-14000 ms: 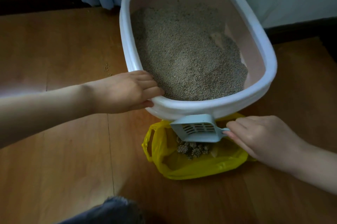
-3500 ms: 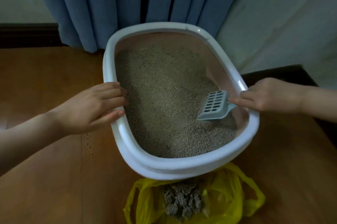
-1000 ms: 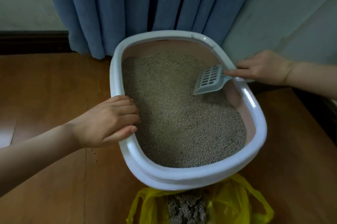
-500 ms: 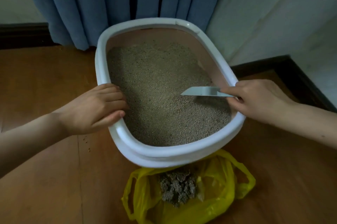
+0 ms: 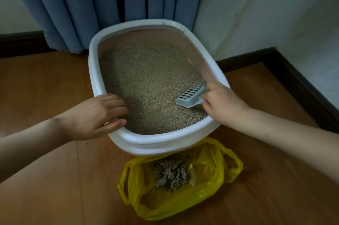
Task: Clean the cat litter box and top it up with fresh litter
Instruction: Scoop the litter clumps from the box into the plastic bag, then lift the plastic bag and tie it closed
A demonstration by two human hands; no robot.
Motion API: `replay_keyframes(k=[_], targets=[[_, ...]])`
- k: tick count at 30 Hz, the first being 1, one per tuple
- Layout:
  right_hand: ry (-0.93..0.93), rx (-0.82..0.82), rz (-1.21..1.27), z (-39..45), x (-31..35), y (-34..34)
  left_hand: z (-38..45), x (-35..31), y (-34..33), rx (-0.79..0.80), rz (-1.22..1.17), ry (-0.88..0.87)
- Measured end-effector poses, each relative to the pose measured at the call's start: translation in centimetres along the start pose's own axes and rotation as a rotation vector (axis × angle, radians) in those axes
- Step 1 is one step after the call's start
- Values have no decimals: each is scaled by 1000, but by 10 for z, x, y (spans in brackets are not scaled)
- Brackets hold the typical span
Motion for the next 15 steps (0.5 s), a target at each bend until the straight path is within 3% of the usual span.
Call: replay_keyframes(k=[9,15], targets=[[-225,29,262,14,-13,-29,9,-20,-7,58,28,-51],[-191,10,152,15,-6,-21,8,-25,-6,54,45,-18]])
Point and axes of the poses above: each hand's wrist, its own z-axis towards the middle knuckle, its own y-axis out of the back of the hand, x = y × z, the point moved 6 cm from there along z, towards the middle knuckle, and after that the axes turned 1 degree about -y, right-handed, at the moved point
